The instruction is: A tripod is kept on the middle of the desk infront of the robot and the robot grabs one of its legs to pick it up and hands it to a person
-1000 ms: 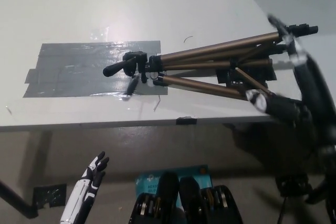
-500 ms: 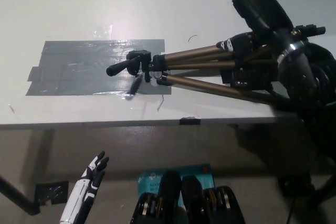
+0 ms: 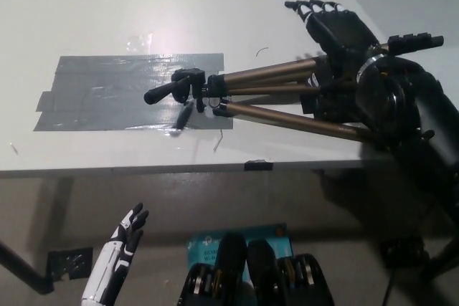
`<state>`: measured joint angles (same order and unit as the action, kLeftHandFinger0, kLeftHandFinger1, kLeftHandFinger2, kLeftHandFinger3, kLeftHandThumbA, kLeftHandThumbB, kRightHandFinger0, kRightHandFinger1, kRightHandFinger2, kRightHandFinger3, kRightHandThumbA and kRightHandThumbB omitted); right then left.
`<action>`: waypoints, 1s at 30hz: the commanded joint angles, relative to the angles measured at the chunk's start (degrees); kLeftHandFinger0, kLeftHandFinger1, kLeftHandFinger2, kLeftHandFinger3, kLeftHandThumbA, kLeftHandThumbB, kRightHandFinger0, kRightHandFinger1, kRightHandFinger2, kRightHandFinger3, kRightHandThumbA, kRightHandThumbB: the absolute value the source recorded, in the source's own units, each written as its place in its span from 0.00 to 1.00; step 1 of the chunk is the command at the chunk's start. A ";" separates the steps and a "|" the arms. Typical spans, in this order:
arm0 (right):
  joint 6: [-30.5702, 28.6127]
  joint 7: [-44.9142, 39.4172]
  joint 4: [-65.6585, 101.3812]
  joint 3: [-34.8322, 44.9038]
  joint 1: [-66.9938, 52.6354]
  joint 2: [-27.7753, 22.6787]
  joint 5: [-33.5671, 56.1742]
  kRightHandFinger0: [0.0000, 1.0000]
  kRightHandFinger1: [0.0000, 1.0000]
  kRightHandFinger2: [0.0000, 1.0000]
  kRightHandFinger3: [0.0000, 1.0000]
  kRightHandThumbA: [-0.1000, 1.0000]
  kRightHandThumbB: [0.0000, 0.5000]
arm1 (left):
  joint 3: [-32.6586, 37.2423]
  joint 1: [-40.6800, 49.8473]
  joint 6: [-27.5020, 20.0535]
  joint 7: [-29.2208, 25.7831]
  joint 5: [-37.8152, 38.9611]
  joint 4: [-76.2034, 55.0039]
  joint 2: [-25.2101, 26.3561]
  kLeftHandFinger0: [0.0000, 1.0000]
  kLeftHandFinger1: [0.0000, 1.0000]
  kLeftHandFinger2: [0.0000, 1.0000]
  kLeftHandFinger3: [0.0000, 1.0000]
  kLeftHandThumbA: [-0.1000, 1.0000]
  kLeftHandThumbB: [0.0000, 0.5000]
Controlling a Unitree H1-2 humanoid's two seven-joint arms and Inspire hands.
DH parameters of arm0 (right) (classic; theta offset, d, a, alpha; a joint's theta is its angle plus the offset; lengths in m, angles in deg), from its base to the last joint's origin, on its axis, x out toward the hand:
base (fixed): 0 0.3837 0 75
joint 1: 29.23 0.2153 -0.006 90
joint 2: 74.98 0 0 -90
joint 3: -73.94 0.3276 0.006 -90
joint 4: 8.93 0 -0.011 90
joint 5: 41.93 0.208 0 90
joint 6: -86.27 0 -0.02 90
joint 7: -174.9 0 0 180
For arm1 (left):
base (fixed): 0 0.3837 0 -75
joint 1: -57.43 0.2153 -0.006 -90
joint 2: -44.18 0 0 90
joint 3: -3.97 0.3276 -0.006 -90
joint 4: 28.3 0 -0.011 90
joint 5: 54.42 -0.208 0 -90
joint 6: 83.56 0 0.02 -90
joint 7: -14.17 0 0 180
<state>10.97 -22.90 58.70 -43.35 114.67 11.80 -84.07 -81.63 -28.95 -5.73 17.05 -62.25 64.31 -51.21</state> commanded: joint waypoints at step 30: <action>-15.90 43.94 -16.15 2.90 4.28 4.16 -4.98 0.08 0.65 1.00 1.00 0.00 0.37 | -2.81 -1.46 -3.34 -2.74 0.24 -1.71 -1.53 1.00 1.00 1.00 1.00 1.00 0.14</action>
<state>6.05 -3.86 44.19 -43.76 113.36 15.23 -86.70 -82.65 -29.73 -5.54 16.85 -62.23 63.93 -51.93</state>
